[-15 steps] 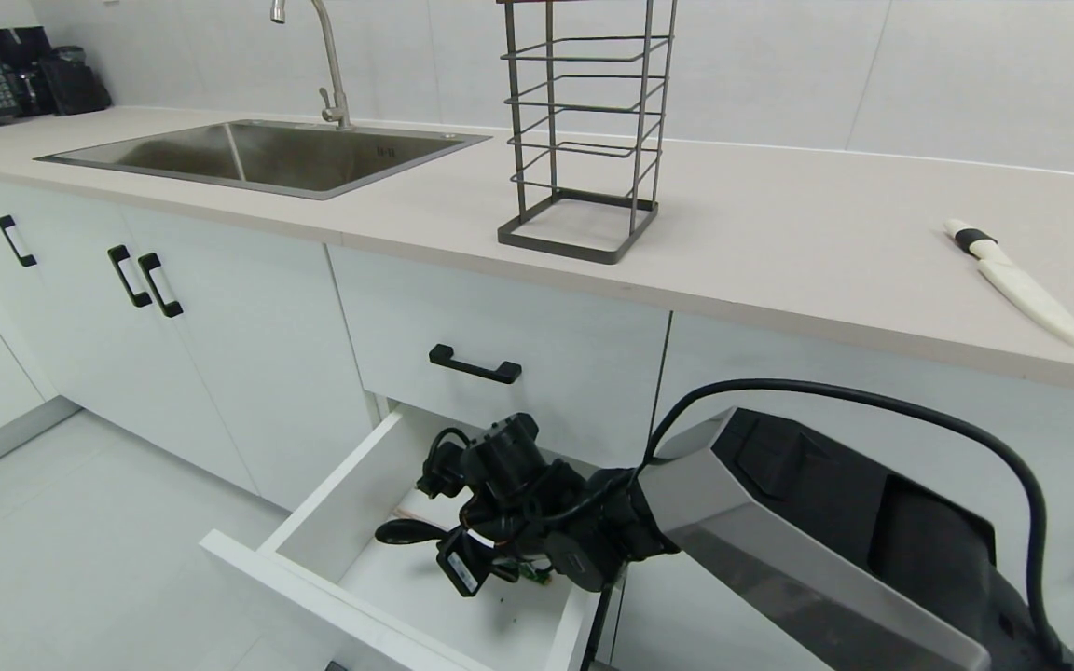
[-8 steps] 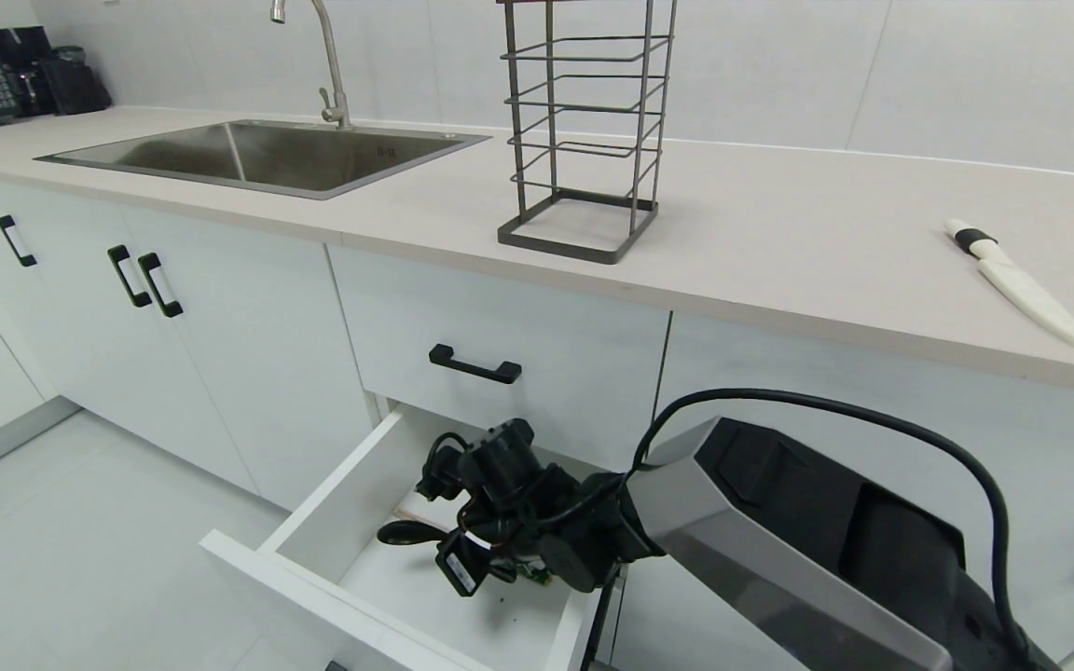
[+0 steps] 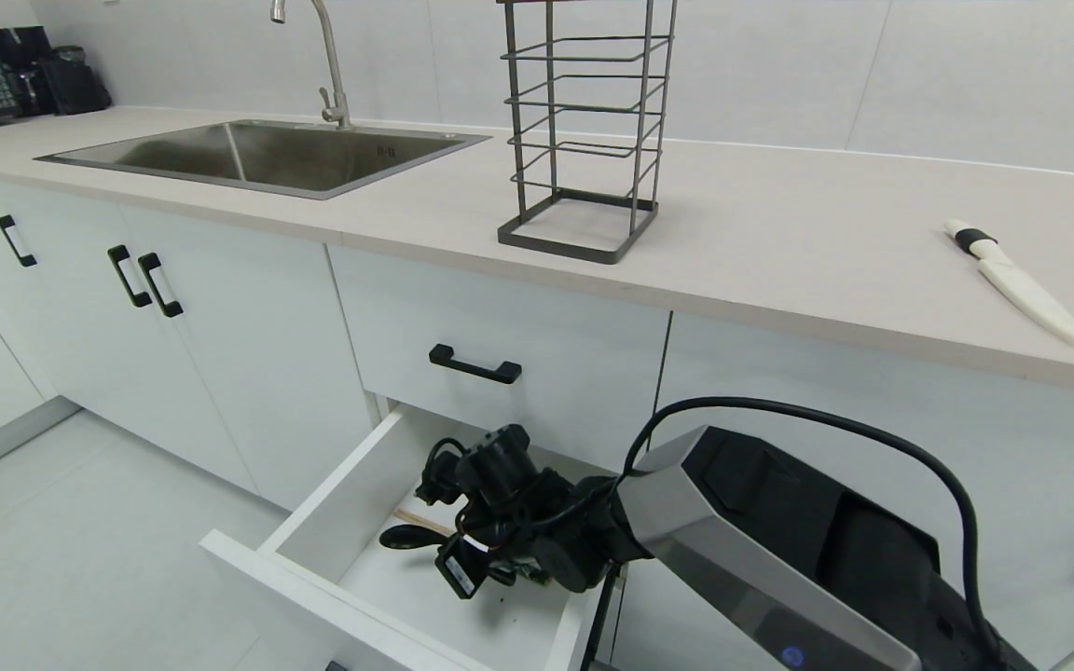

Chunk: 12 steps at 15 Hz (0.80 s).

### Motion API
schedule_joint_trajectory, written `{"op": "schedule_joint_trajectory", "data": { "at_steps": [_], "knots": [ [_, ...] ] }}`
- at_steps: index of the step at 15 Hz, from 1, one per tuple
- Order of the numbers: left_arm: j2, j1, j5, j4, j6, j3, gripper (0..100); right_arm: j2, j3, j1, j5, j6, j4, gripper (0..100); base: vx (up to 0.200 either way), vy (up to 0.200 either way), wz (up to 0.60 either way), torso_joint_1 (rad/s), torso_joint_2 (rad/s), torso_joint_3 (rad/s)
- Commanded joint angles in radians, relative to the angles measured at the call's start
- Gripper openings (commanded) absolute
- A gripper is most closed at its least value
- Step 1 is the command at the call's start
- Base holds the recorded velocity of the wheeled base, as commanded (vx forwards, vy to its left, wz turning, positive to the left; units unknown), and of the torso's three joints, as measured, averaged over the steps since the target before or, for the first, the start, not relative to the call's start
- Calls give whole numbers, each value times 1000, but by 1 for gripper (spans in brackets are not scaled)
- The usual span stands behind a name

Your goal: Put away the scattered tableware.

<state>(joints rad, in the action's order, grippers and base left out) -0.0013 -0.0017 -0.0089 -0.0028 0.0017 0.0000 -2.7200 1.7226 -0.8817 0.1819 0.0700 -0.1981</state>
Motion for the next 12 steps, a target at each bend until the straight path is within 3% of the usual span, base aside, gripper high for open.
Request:
{"op": "schedule_joint_trajectory", "data": {
  "at_steps": [1,2,6,12],
  "knots": [
    [1,0,0,0,0,0,100,-4,3,0,1,1,6,0,0,0,0,0,0,0],
    [1,0,0,0,0,0,100,-6,5,0,1,2,16,100,0,0,0,0,0,0],
    [1,0,0,0,0,0,100,3,11,-5,1,-3,31,100,0,0,0,0,0,0],
    [1,0,0,0,0,0,100,249,3,-72,-7,-6,192,100,0,0,0,0,0,0]
  ]
}}
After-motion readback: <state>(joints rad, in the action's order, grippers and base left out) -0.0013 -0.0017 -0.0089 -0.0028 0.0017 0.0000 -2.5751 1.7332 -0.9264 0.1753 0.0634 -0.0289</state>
